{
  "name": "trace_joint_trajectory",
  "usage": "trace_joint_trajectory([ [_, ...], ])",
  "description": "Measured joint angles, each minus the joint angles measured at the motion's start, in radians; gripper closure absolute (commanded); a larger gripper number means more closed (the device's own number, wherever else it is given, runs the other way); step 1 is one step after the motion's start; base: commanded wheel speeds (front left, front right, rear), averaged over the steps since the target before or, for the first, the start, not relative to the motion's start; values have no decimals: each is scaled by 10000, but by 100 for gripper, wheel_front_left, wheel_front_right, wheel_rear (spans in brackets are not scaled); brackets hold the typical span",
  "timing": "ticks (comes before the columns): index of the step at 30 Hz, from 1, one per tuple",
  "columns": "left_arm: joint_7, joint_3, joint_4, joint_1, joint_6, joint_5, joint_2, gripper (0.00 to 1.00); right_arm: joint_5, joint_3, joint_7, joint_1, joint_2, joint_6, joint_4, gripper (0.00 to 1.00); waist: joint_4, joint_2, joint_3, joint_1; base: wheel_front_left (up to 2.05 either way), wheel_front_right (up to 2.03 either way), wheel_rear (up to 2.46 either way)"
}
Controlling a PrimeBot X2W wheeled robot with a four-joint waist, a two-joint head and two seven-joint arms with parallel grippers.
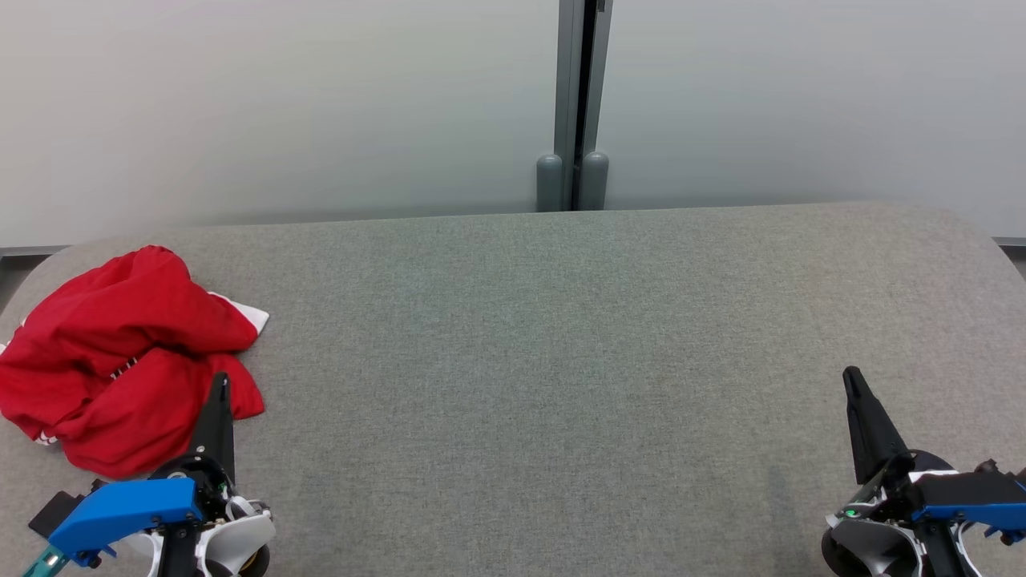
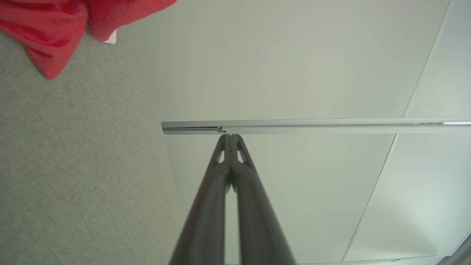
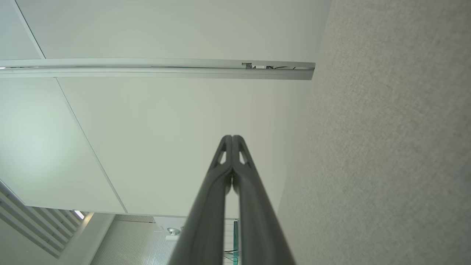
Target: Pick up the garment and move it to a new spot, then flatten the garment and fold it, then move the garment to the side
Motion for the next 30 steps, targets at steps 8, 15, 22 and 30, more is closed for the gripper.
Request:
trace_joint_trajectory([
  [8,0,0,0,0,0,0,0,100,0,0,0,0,0,0,0,100,0,0,0,0,0,0,0],
  [15,-82,-23,424,536,6,23,-90,0,-13,84,-56,450,84,-19,416,0,1,0,5,0,0,0,0],
  [22,-431,-173,213,549,6,451,-98,0,-314,272,-408,476,84,-19,313,0,7,0,21,0,0,0,0],
  [30,-792,-282,-15,550,6,1436,-96,0,-1216,416,-798,484,82,-19,138,0,15,0,44,0,0,0,0],
])
